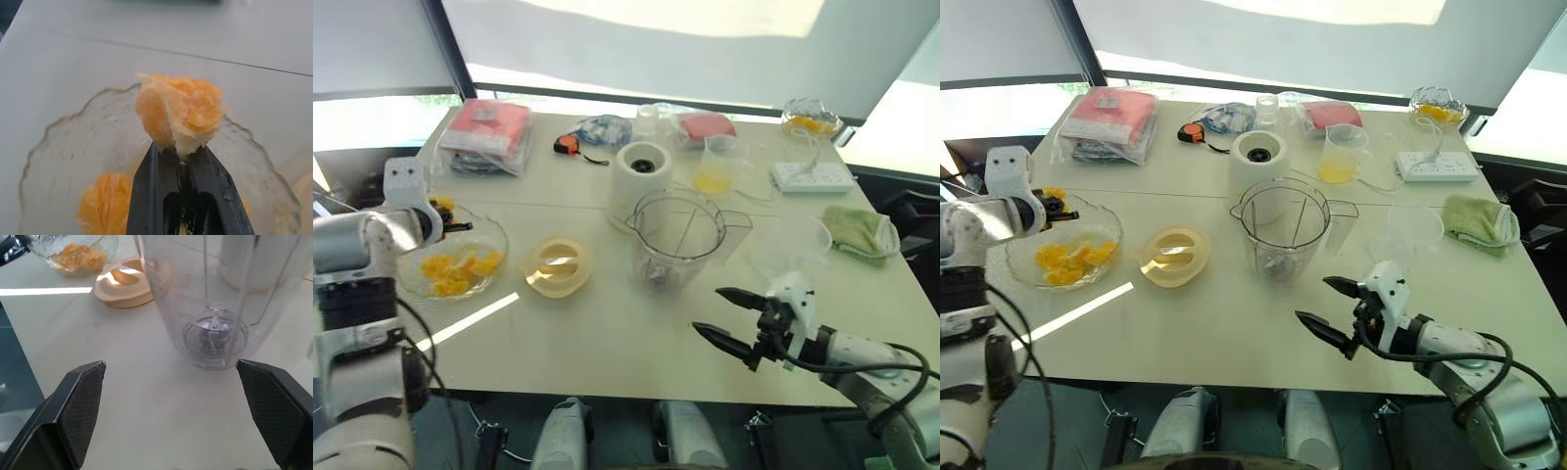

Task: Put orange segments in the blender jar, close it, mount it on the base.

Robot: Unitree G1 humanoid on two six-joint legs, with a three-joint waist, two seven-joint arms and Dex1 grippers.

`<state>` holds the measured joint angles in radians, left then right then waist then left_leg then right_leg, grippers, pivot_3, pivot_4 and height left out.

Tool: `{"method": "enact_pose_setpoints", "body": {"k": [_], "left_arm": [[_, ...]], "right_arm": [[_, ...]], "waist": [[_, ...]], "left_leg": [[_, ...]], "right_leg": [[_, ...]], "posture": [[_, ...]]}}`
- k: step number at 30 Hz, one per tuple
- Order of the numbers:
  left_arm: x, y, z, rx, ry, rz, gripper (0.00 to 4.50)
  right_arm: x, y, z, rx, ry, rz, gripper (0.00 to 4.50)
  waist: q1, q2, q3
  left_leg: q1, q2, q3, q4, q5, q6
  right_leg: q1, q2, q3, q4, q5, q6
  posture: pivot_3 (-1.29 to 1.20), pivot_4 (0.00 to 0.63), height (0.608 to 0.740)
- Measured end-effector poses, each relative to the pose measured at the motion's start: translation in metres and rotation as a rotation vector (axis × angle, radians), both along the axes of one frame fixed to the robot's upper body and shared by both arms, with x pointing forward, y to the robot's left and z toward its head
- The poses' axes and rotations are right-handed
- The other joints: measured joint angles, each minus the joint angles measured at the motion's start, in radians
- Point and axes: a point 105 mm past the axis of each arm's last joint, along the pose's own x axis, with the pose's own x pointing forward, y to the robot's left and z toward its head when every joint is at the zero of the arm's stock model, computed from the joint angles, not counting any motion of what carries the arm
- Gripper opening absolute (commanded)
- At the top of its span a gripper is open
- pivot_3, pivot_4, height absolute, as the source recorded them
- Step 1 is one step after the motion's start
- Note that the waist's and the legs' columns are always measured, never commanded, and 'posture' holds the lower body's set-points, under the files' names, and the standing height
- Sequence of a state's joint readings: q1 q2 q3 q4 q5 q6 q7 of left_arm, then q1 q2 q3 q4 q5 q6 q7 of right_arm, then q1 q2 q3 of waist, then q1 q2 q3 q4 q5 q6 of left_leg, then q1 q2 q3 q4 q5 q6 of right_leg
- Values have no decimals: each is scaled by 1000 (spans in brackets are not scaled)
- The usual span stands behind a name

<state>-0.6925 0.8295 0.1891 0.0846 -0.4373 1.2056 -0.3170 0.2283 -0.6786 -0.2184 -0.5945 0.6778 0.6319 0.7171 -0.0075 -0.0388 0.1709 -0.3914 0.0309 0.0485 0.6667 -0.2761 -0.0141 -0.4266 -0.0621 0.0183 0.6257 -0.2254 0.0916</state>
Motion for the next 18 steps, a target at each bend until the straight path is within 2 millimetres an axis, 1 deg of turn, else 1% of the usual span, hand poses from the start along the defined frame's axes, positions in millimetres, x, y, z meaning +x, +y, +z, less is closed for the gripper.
{"method": "enact_pose_setpoints", "body": {"k": [2, 4, 5, 6, 7, 8, 9, 11, 13, 14, 15, 17, 18], "left_arm": [[-1, -22, 22, 28, -60, -210, 20], [0, -70, 52, 41, -138, -538, 20], [-1, -89, 66, 46, -180, -662, 20], [-3, -116, 84, 32, -235, -826, 20], [-5, -134, 95, 27, -273, -925, 20], [-7, -160, 107, 3, -311, -1063, 20], [-10, -179, 113, -7, -333, -1162, 20], [-10, -215, 120, -61, -349, -1324, 20], [-11, -245, 121, -110, -337, -1442, 20], [-11, -261, 119, -128, -315, -1500, 20], [-11, -271, 115, -134, -298, -1542, 20], [-13, -289, 101, -114, -242, -1619, 20], [-13, -297, 91, -97, -206, -1654, 20]], "right_arm": [[-1, -7, 6, 37, 14, -31, 4500], [-2, -17, 13, 83, 28, -87, 4500], [-2, -19, 16, 106, 27, -102, 4500], [-4, -21, 18, 141, 36, -125, 4500], [-6, -21, 18, 162, 45, -132, 4500], [-10, -21, 17, 185, 63, -143, 4500], [-13, -19, 17, 199, 73, -145, 4500], [-17, -20, 18, 223, 69, -183, 4500], [-19, -19, 21, 239, 51, -209, 4500], [-20, -20, 23, 247, 34, -236, 4500], [-20, -20, 25, 252, 18, -254, 4500], [-20, -21, 31, 265, -22, -293, 4500], [-20, -21, 35, 269, -45, -306, 4500]], "waist": [[2, 0, 0], [18, 0, 0], [20, 1, 0], [27, 1, 0], [27, 1, 0], [34, 2, 0], [35, 2, 0], [36, 2, 0], [31, 2, 0], [26, 2, 0], [22, 2, 0], [13, 3, 0], [8, 4, 0]], "left_leg": [[0, 0, 1, 0, 0, 0], [-1, 0, 1, 0, 0, 0], [-1, 0, 2, 0, 0, 0], [-2, 0, 2, 0, 0, 0], [-2, 0, 1, 0, 0, 0], [-3, -1, 2, 1, 0, 1], [-3, -1, 2, 1, 0, 1], [-4, -2, 3, 1, -1, 2], [-6, -2, 3, 1, -1, 3], [-6, -2, 2, 1, -1, 3], [-6, -2, 1, 1, -1, 3], [-6, -2, 1, 1, -2, 5], [-5, -1, 1, 1, -4, 8]], "right_leg": [[0, -1, 0, -1, 0, 0], [1, -1, 0, -5, 1, -2], [1, -1, 0, -7, 1, -3], [2, -1, 0, -8, 1, -3], [2, 0, 0, -9, 1, -3], [3, 0, 0, -10, 1, -3], [2, 0, 1, -12, 1, -2], [2, 1, 1, -12, 1, -2], [1, 1, 2, -12, 1, -1], [1, 1, 2, -12, 0, 0], [0, 2, 2, -12, 0, 0], [0, 2, 3, -11, 0, 0], [0, 3, 4, -11, 0, 0]], "posture": [[0, 150, 740], [0, 150, 740], [0, 150, 740], [0, 150, 740], [0, 150, 740], [0, 150, 740], [0, 150, 740], [0, 150, 740], [0, 150, 740], [0, 150, 740], [0, 150, 740], [0, 150, 740], [0, 150, 740]]}}
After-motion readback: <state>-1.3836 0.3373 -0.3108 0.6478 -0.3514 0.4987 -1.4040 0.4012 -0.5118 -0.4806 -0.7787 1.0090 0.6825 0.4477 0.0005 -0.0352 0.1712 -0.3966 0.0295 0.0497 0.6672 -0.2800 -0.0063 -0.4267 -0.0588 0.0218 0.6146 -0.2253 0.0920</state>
